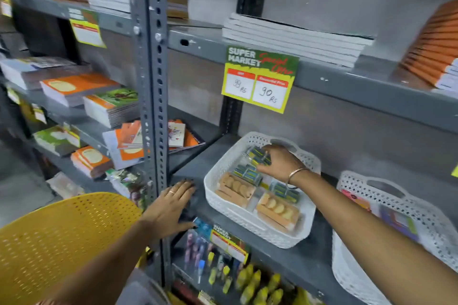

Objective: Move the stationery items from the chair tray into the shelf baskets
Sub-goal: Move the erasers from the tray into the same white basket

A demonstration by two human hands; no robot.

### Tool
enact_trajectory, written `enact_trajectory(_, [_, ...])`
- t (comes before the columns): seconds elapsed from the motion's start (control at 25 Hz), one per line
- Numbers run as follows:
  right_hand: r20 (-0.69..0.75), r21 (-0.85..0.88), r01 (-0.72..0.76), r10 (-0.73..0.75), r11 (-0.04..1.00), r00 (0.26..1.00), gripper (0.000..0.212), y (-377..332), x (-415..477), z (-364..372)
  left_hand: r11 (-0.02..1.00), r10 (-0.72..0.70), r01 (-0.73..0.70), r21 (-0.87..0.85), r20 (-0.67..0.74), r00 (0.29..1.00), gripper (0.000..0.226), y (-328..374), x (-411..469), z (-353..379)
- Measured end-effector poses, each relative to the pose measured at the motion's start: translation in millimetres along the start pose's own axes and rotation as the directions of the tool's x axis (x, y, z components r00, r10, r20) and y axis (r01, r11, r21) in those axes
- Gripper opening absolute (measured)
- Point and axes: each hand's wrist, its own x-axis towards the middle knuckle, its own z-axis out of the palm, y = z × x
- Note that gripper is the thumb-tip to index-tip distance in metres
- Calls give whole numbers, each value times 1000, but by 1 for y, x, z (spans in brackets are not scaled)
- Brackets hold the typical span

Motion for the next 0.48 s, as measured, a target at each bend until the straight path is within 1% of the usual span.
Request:
enact_trajectory(0.08, [48, -47, -96, 98, 994, 994, 52, 32, -2, 6, 1000, 2, -3, 5, 42, 999, 94, 2, 16, 10])
enact_trajectory(0.2, [121, -125, -176, 191, 976, 974, 49, 67, -4, 25, 1000, -3, 5, -17, 87, 996, 98, 5, 28, 25])
enact_trajectory(0.32, [209, -195, -198, 238, 960, 948, 57, 92, -2, 45, 1000, -4, 6, -25, 75, 997, 95, 5, 30, 32])
enact_trajectory(0.4, [264, -247, -193, 258, 950, 930, 54, 99, 1, 52, 999, -11, 13, -32, 63, 998, 94, 4, 30, 33])
enact_trajectory(0.48, [297, -261, -187, 263, 947, 918, 53, 101, 4, 55, 998, -29, 33, -44, 71, 997, 95, 2, 30, 36])
